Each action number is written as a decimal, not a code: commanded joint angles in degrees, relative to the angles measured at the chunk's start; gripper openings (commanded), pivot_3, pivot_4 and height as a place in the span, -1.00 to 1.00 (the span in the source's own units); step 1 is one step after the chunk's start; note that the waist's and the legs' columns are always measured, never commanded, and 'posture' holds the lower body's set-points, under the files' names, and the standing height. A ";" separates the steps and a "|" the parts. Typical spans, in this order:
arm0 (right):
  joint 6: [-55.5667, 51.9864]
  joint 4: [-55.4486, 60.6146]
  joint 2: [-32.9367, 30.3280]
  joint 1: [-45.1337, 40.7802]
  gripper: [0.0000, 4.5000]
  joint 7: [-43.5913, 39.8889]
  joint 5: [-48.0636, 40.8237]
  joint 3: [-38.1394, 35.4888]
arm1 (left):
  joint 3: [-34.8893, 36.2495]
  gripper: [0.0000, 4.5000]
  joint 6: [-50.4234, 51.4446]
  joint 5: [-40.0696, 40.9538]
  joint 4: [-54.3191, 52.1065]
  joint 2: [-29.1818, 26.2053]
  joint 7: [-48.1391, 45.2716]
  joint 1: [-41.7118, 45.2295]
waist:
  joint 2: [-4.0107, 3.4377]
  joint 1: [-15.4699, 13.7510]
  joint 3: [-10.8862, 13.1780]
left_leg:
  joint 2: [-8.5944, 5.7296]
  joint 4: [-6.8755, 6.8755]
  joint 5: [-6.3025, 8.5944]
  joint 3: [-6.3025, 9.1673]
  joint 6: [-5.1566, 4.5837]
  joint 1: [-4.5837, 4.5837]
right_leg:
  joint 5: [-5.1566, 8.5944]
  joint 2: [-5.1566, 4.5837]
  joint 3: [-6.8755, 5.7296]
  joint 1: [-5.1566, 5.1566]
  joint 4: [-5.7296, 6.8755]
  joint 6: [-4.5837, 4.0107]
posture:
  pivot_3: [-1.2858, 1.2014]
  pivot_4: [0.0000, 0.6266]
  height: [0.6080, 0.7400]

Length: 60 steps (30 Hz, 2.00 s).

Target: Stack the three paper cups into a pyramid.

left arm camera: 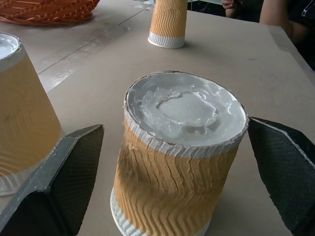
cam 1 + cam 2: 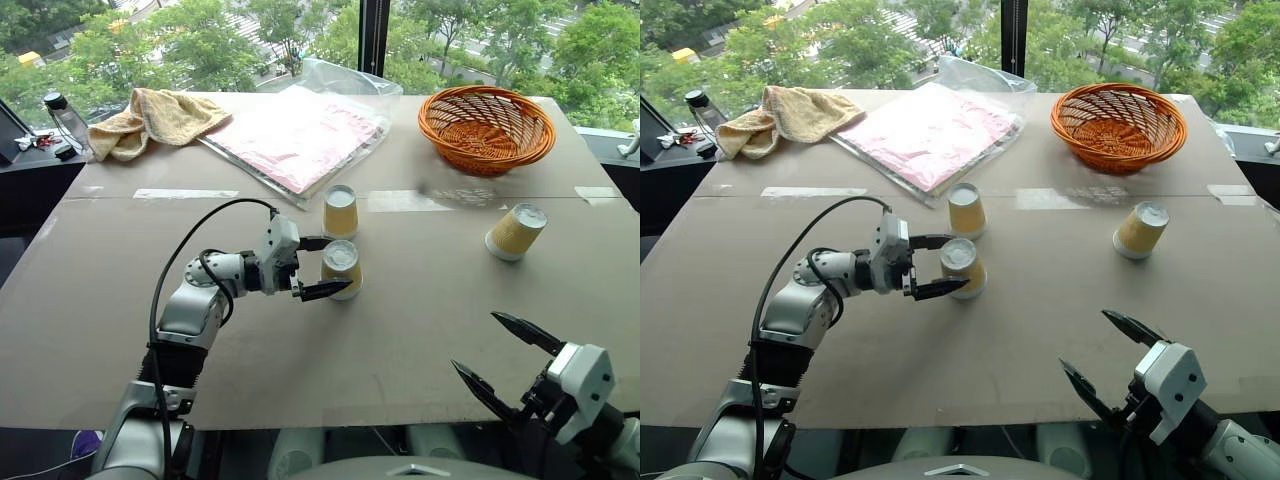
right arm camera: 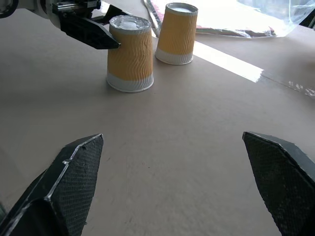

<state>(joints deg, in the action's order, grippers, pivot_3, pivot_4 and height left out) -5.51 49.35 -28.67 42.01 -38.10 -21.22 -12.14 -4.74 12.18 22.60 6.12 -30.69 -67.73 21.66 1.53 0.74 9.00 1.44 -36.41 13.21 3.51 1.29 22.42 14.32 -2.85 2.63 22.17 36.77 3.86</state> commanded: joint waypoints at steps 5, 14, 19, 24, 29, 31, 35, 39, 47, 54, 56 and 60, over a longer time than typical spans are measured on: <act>-1.83 1.35 -0.82 -3.81 1.00 0.44 -2.37 0.00 | 9.54 0.99 0.58 6.98 -3.67 -2.04 -0.18 -4.28 | -0.01 -0.03 0.00 | 0.01 0.00 0.00 0.02 0.00 0.01 | -0.08 0.00 -0.02 0.00 0.00 -0.13 | 0.03 -0.52 1.00; -7.12 0.23 -2.24 -14.37 1.00 1.97 -4.63 1.55 | 16.77 0.99 2.81 11.36 -4.61 -4.01 1.18 -7.77 | -0.01 -0.20 0.01 | 0.01 -0.05 0.00 0.03 0.00 0.00 | -0.07 -0.01 -0.04 -0.01 0.00 -0.11 | 0.03 -0.52 1.00; -17.58 -4.71 -1.36 -32.42 1.00 9.84 -2.86 6.10 | 16.83 0.99 0.17 10.05 -6.53 -4.27 0.76 -10.82 | 0.02 0.61 0.04 | 0.01 -0.02 0.00 -0.01 0.00 0.00 | -0.16 0.00 -0.01 0.02 -0.01 -0.13 | 0.03 -0.52 1.00; -30.78 -14.65 -0.70 -53.61 1.00 13.34 0.10 14.18 | 18.02 0.99 -1.68 11.38 -6.34 -5.19 -1.89 -13.02 | 0.00 0.92 0.05 | 0.01 -0.02 -0.01 -0.01 -0.01 -0.07 | -0.14 0.02 0.02 0.02 0.06 -0.20 | 0.03 -0.52 1.00; -34.06 -30.71 1.86 -71.42 1.00 7.22 -0.54 19.43 | 21.81 0.99 6.03 20.43 -8.77 -9.61 -8.26 -15.02 | -0.05 1.32 0.12 | 0.00 0.02 -0.01 0.06 -0.01 0.43 | -0.27 0.02 -0.03 0.48 0.09 -0.01 | 0.03 -0.52 1.00; -32.47 -37.14 2.84 -76.13 1.00 4.09 0.42 21.32 | 23.04 0.99 6.84 21.28 -8.46 -10.98 -9.66 -16.09 | -0.05 1.22 0.12 | -0.01 0.03 -0.01 0.08 -0.01 0.45 | -0.28 0.01 -0.06 0.49 0.10 0.00 | 0.03 -0.52 1.00; -28.39 -49.81 6.19 -82.96 1.00 -1.71 1.59 23.98 | 25.62 0.99 6.28 21.28 -7.36 -12.44 -11.13 -17.91 | -0.09 1.59 0.15 | -0.01 0.13 -0.01 0.02 -0.01 0.46 | -0.27 0.00 -0.05 0.54 0.05 0.00 | 0.03 -0.52 1.00; -23.78 -61.82 11.43 -89.10 1.00 -5.02 2.87 24.32 | 27.28 0.99 5.96 21.24 -8.11 -12.38 -11.17 -20.27 | -0.13 1.76 0.18 | 0.00 0.14 -0.01 0.03 -0.01 0.45 | -0.28 0.02 -0.05 0.58 0.13 0.00 | 0.03 -0.52 1.00; -14.49 -80.72 20.25 -98.78 1.00 -7.10 7.00 24.00 | 29.61 0.99 5.97 21.52 -9.62 -12.28 -9.95 -22.72 | -0.18 1.47 0.21 | 0.00 0.13 -0.01 0.04 0.00 0.42 | -0.28 0.03 -0.05 0.61 0.23 -0.01 | 0.03 -0.52 1.00; -10.01 -92.31 23.37 -103.79 1.00 -6.47 10.53 23.06 | 30.79 0.99 6.57 21.91 -11.60 -12.24 -8.73 -24.22 | -0.24 1.79 0.25 | -0.01 0.18 -0.01 0.04 0.00 0.42 | -0.28 0.03 -0.03 0.64 0.24 -0.01 | 0.03 -0.52 1.00; -8.97 -93.92 23.52 -104.24 1.00 -6.98 11.08 22.87 | 31.09 0.99 6.69 22.02 -12.09 -12.20 -8.40 -24.54 | -0.26 1.78 0.26 | -0.01 0.18 -0.01 0.03 0.00 0.42 | -0.28 0.03 -0.03 0.64 0.24 -0.01 | 0.03 -0.52 1.00; -8.11 -96.04 23.75 -104.70 0.77 -7.84 11.49 22.06 | 31.28 1.00 6.73 22.18 -12.86 -12.20 -8.03 -25.19 | -0.28 1.83 0.27 | -0.01 0.18 -0.01 0.02 0.01 0.42 | -0.29 0.03 -0.02 0.64 0.23 -0.01 | 0.03 -0.52 1.00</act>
<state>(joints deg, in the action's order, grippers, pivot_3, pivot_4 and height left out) -15.01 -46.89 -5.11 -60.60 -45.14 -9.65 11.42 24.47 18.98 43.18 -4.34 -42.35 -75.84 -3.24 1.25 2.57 9.28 1.44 -36.22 13.20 3.53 1.30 22.84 14.04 -2.82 2.61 22.81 37.00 3.85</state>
